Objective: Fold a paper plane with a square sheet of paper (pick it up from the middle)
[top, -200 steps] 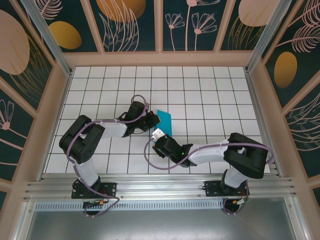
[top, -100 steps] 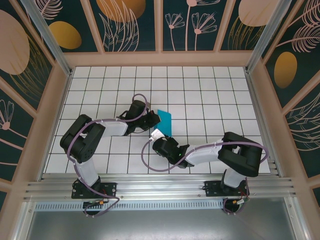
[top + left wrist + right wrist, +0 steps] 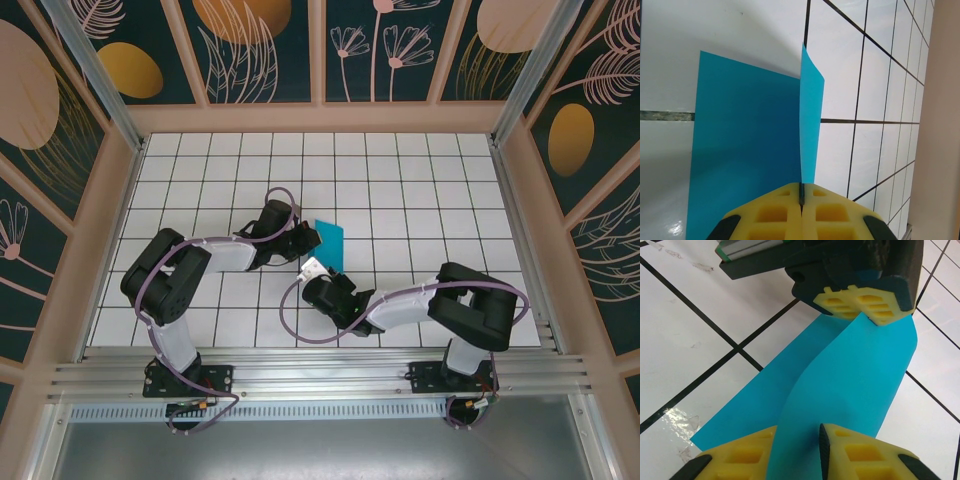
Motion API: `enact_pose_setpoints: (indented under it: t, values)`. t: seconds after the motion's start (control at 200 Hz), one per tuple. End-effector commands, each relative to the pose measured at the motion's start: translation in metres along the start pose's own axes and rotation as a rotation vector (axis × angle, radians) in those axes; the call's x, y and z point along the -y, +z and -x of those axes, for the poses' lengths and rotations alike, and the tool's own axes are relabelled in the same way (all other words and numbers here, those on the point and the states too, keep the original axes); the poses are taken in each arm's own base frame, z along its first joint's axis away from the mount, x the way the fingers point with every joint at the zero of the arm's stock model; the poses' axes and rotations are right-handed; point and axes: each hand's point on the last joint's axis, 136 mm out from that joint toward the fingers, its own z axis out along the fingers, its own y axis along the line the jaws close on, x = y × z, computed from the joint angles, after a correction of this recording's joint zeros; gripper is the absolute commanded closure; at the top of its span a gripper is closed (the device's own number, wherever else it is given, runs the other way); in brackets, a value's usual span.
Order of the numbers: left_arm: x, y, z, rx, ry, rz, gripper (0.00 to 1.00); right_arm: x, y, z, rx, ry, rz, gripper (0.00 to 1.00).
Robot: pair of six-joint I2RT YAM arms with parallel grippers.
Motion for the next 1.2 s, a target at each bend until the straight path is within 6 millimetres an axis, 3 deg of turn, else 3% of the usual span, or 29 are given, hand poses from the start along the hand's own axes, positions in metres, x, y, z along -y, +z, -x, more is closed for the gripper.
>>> enact_pose_setpoints:
  t: [0.0,0.2,0.325,0.405,0.495,0.651,0.771,0.841,1.016,1.196]
  values:
    - [0.0,0.001,0.004,0.001,0.022,0.017,0.96,0.003,-0.007,0.016,0.049,0.034,-0.016,0.8]
    - [0.003,-0.004,0.009,0.017,0.039,0.036,0.85,0.006,-0.01,0.017,0.042,0.065,-0.02,1.0]
    - [-0.001,-0.016,0.015,0.056,0.065,0.099,0.76,0.006,-0.013,0.021,0.046,0.123,-0.001,1.0]
    - [-0.007,-0.027,0.021,0.105,0.071,0.154,0.59,0.006,-0.015,0.022,0.035,0.16,0.012,1.0]
    - [-0.009,-0.048,0.028,0.178,0.068,0.198,0.47,-0.002,-0.016,0.025,0.021,0.224,0.07,1.0]
    - [-0.02,-0.081,0.033,0.286,0.054,0.271,0.39,-0.008,-0.016,0.027,-0.019,0.373,0.134,1.0]
    - [-0.021,-0.096,0.025,0.305,0.039,0.241,0.39,-0.003,-0.014,0.028,-0.061,0.506,0.188,1.0]
    - [-0.016,-0.098,0.018,0.289,0.048,0.188,0.44,-0.002,-0.013,0.028,-0.084,0.586,0.253,1.0]
    - [-0.015,-0.087,-0.003,0.202,0.05,0.1,0.62,-0.003,-0.012,0.026,-0.105,0.704,0.43,1.0]
    - [-0.022,-0.073,-0.023,0.128,0.042,0.084,0.77,0.001,-0.011,0.021,-0.114,0.782,0.491,1.0]
